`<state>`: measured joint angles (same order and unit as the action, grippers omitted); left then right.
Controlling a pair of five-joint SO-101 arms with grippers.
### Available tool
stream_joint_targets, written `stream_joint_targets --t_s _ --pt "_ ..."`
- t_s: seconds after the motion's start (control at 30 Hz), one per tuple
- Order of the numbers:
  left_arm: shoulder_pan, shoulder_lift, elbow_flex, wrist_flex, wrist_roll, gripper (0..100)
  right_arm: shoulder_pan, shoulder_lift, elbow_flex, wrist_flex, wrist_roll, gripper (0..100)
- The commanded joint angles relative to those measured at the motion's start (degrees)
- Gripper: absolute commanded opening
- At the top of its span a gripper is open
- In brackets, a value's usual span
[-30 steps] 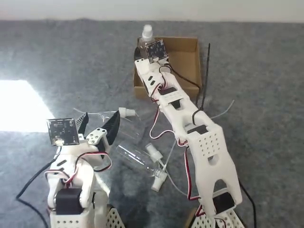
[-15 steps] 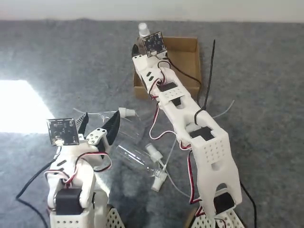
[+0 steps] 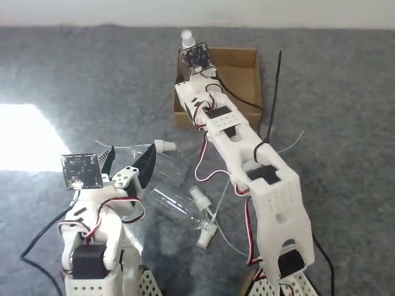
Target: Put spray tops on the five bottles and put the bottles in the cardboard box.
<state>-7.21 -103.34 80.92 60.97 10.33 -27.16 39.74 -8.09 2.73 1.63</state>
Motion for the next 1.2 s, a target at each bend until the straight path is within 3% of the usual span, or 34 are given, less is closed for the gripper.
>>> stream_joint_targets --t_s 0.0,0.6,0.77,0.87,1.17 --pt "0.18 -1.14 -0.84 -0.35 0.44 29 -1.45 -12.97 4.13 4.35 -0.7 27.2" --pt "-0.18 -1.14 -0.84 -0.35 0.35 29 -1.71 -51.38 33.93 6.02 -0.79 26.8" --pt "-0.18 -1.14 -0.84 -0.35 0.35 29 -1.54 -58.24 37.27 6.64 -0.7 15.2" --pt "-0.18 -1.14 -0.84 -0.35 0.35 29 -1.8 -61.32 35.96 13.58 -0.7 11.2" --pt "-0.26 -1.14 -0.84 -0.18 0.35 29 -2.68 -67.82 32.35 37.41 -0.88 11.3"
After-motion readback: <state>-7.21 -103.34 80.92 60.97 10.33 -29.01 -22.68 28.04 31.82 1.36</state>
